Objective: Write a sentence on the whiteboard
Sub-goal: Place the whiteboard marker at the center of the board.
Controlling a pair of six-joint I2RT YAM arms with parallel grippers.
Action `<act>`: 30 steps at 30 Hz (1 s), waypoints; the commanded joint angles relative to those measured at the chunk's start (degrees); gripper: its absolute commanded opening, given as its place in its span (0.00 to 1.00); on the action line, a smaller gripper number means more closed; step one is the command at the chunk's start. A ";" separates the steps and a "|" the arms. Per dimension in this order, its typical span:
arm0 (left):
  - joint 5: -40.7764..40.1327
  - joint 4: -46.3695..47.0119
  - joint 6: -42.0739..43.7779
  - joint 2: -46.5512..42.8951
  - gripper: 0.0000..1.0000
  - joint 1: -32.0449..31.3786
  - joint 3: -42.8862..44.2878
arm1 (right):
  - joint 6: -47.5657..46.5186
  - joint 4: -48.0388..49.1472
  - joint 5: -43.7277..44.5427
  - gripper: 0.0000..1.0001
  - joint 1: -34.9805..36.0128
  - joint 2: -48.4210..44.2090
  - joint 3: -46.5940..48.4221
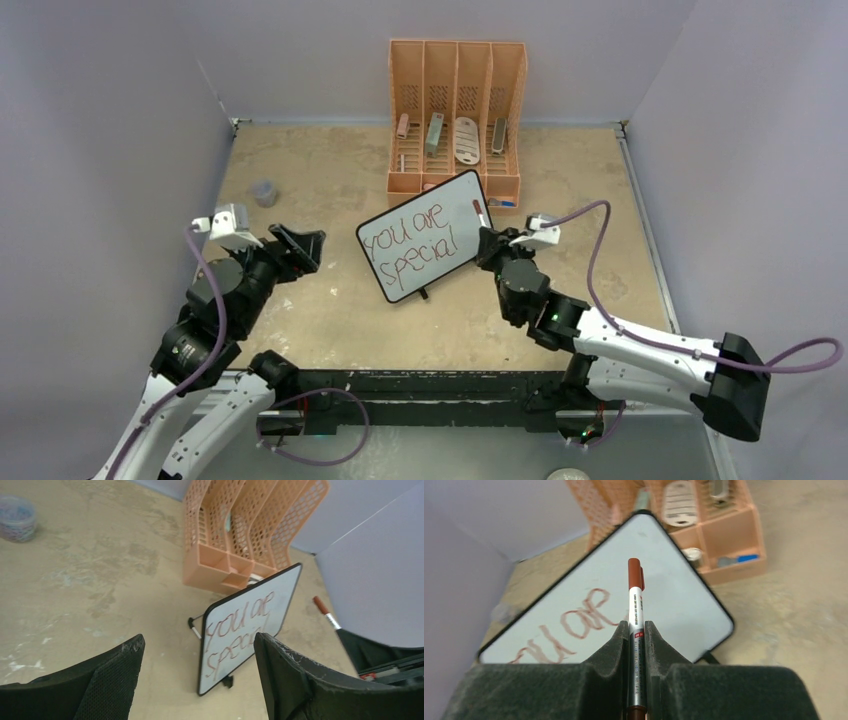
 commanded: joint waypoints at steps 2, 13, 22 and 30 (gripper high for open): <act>-3.38 4.40 6.47 -2.66 0.78 0.09 -6.07 | 20.23 -18.28 5.22 0.00 -4.26 -2.91 -1.94; -4.79 3.67 10.48 -3.22 0.78 0.08 -6.89 | 46.26 -30.09 3.47 0.00 -10.07 7.41 -4.32; -5.74 4.75 11.67 -5.11 0.78 0.33 -7.47 | 55.53 -29.43 2.49 0.00 -11.61 15.38 -6.26; -5.28 4.98 11.85 -5.69 0.78 1.07 -7.73 | 58.07 -29.79 1.16 0.20 -12.01 18.84 -5.91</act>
